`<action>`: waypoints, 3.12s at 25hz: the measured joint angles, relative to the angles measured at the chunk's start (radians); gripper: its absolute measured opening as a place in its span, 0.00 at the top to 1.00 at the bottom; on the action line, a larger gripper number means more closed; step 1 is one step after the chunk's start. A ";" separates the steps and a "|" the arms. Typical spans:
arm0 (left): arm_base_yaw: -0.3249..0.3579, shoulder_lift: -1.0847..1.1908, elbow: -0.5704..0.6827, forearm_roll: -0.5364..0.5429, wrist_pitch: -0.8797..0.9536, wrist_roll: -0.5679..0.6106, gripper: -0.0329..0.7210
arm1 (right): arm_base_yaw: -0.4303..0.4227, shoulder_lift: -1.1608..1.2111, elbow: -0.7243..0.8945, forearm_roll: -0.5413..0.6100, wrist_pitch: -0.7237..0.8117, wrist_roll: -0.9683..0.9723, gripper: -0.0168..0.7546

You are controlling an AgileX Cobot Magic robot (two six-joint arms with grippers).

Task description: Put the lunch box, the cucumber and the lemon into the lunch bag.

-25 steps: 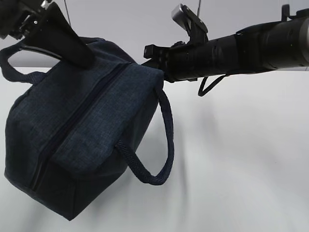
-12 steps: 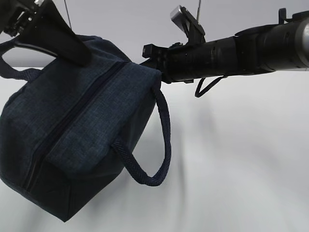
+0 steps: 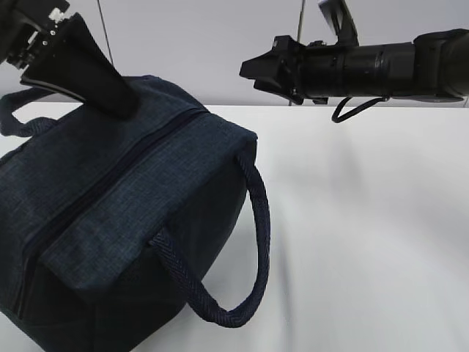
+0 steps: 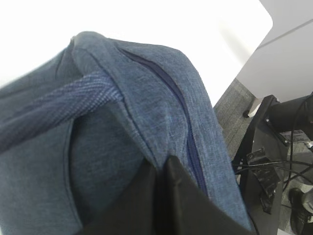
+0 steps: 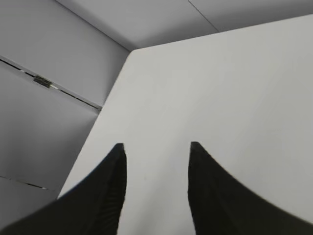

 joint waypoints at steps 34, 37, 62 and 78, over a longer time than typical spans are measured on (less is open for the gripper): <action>0.000 0.399 0.000 -0.538 -0.675 0.116 0.96 | -0.147 -0.113 -0.140 -0.006 0.164 0.055 0.51; 0.000 0.426 -0.002 -0.566 -0.685 0.120 0.96 | -0.147 -0.113 -0.140 -0.006 0.164 0.055 0.51; 0.135 0.441 -0.004 -0.460 -0.505 0.124 0.34 | -0.147 -0.113 -0.140 -0.006 0.160 0.055 0.51; 0.243 0.259 -0.004 -0.203 -0.436 0.139 0.36 | -0.147 -0.145 -0.140 -0.061 0.148 0.061 0.60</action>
